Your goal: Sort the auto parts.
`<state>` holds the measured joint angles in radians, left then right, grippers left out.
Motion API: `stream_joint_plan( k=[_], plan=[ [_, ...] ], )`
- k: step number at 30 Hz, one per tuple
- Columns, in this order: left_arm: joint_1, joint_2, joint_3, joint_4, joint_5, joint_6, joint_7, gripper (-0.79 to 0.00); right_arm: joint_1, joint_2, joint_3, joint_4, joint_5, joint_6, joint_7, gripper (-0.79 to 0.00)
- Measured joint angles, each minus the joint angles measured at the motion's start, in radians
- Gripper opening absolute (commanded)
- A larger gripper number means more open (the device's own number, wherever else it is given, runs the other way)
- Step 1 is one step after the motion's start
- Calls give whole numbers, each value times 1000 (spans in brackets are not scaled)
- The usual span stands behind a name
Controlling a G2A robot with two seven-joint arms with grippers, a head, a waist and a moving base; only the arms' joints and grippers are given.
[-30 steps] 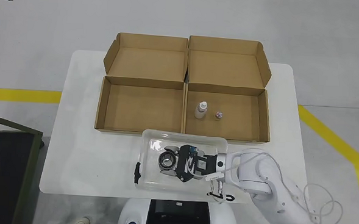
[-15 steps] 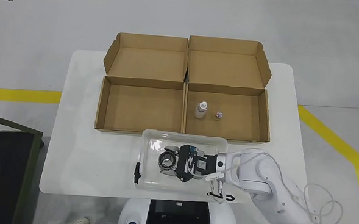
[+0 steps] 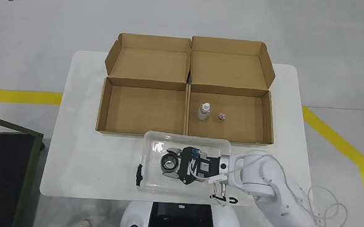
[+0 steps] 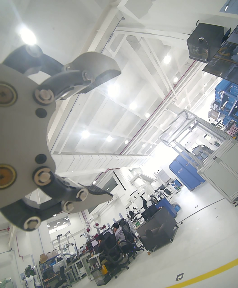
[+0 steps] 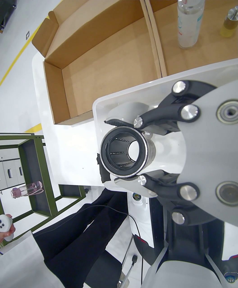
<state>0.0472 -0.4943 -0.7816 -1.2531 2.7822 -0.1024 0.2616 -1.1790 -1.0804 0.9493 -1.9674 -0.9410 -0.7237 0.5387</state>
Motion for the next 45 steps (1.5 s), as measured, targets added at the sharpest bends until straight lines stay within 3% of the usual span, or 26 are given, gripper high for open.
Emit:
stream_joint_plan(
  k=[45],
  plan=[
    [0, 0, 0, 0, 0, 0, 0, 0, -12, 0, 2, 1, -23, 27, -23, -785]
  ],
)
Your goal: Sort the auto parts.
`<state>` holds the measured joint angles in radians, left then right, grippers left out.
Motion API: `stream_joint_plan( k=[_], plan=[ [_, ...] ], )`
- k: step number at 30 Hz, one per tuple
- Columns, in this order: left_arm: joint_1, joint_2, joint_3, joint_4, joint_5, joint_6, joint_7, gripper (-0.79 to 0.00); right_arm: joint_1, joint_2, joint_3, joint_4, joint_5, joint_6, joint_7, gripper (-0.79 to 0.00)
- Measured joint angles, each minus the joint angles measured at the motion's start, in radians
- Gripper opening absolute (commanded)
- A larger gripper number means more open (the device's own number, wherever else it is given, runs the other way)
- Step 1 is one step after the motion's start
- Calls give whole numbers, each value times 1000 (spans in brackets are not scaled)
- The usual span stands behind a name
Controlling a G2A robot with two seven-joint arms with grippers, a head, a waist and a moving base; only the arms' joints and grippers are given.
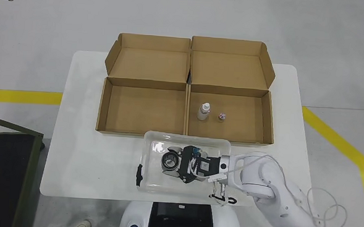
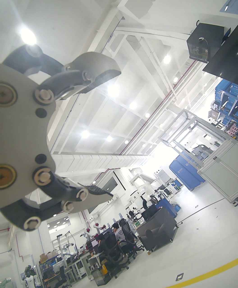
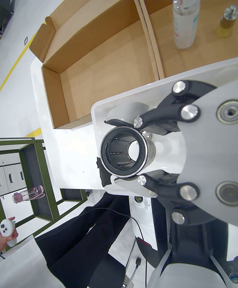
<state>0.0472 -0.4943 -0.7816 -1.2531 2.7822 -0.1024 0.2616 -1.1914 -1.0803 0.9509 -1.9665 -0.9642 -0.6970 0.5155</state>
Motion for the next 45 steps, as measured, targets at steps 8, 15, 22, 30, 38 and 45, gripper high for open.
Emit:
stream_joint_plan(
  k=[8, 15, 22, 30, 38, 45],
  plan=[
    [0, 0, 0, 0, 0, 0, 0, 0, -10, 1, 19, -31, -1, 24, -34, -785],
    [0, 0, 0, 0, 0, 0, 0, 0, -17, 1, 60, -70, 45, 63, -109, -785],
    [0, 0, 0, 0, 0, 0, 0, 0, -3, -13, 69, -60, 96, 146, -239, -785],
    [0, 0, 0, 0, 0, 0, 0, 0, 49, -41, 28, -11, 157, 251, -328, -785],
    [0, 0, 0, 0, 0, 0, 0, 0, 96, -68, -14, 36, 182, 308, -382, -785],
    [0, 0, 0, 0, 0, 0, 0, 0, 155, -81, -42, 74, 68, 365, -288, -785]
  ],
)
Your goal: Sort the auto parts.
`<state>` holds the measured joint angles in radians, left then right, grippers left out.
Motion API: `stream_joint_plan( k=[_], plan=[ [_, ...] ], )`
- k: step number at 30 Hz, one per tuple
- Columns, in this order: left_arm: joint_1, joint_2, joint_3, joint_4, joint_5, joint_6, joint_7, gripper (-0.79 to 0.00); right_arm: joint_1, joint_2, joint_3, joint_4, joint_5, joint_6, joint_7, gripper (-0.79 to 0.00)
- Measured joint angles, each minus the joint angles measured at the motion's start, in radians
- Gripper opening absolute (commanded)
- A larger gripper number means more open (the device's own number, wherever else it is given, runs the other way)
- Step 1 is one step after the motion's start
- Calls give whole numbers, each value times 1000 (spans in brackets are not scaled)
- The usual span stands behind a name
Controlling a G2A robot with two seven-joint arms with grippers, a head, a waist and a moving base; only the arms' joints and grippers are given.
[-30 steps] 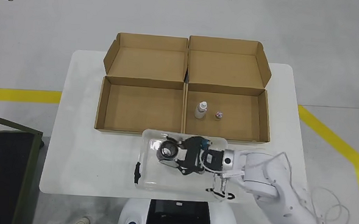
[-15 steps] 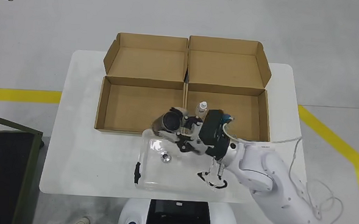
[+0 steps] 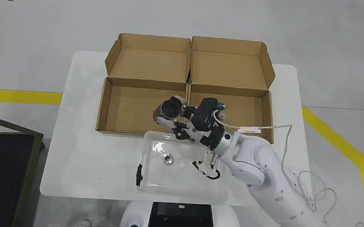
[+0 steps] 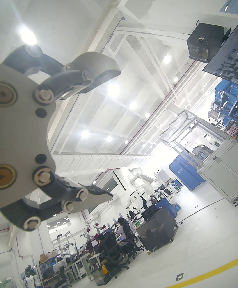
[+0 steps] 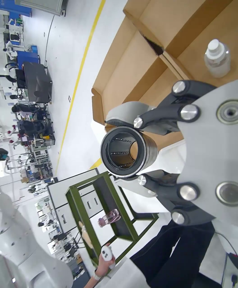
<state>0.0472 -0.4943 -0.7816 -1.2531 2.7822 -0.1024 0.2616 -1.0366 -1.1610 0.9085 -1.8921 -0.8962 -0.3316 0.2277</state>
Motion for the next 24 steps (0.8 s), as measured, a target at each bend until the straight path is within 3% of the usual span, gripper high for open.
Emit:
stream_joint_plan(
  k=[13, 24],
  plan=[
    [0, 0, 0, 0, 0, 0, 0, 0, 100, -48, -127, 171, -95, 62, 132, -785],
    [0, 0, 0, 0, 0, 0, 0, 0, 183, -80, -154, 265, -119, 79, 217, -785]
  ],
)
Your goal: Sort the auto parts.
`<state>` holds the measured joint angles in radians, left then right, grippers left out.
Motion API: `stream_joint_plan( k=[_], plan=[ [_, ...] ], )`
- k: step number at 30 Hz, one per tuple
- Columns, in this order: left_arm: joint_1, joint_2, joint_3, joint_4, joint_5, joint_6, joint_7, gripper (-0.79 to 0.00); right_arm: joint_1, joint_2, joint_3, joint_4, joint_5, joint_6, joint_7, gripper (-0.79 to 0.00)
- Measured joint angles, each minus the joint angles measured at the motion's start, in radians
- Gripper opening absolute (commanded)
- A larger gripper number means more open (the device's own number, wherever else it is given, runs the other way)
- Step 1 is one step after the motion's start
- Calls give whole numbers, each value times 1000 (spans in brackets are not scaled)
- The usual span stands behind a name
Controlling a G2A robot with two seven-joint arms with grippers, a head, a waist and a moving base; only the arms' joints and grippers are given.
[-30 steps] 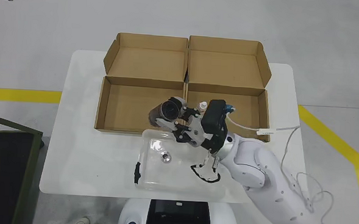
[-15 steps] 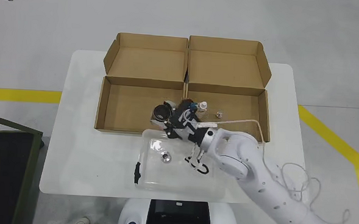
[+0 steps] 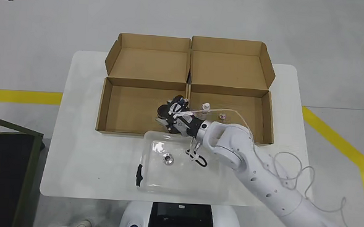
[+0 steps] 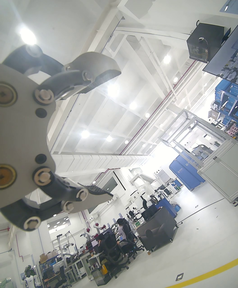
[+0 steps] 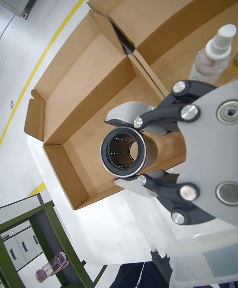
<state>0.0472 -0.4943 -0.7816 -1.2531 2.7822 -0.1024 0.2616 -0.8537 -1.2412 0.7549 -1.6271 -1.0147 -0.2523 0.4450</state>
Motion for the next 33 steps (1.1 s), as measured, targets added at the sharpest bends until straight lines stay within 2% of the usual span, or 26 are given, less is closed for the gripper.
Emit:
stream_joint_plan(
  k=[9, 21, 28, 33],
  plan=[
    [0, 0, 0, 0, 0, 0, 0, 0, 61, -27, -18, 73, 39, -4, 98, -785],
    [0, 0, 0, 0, 0, 0, 0, 0, 86, -52, -47, 129, 26, -33, 136, -785],
    [0, 0, 0, 0, 0, 0, 0, 0, 110, -67, -57, 156, 12, -47, 166, -720],
    [0, 0, 0, 0, 0, 0, 0, 0, 128, -79, -66, 179, 8, -58, 171, -733]
  ],
)
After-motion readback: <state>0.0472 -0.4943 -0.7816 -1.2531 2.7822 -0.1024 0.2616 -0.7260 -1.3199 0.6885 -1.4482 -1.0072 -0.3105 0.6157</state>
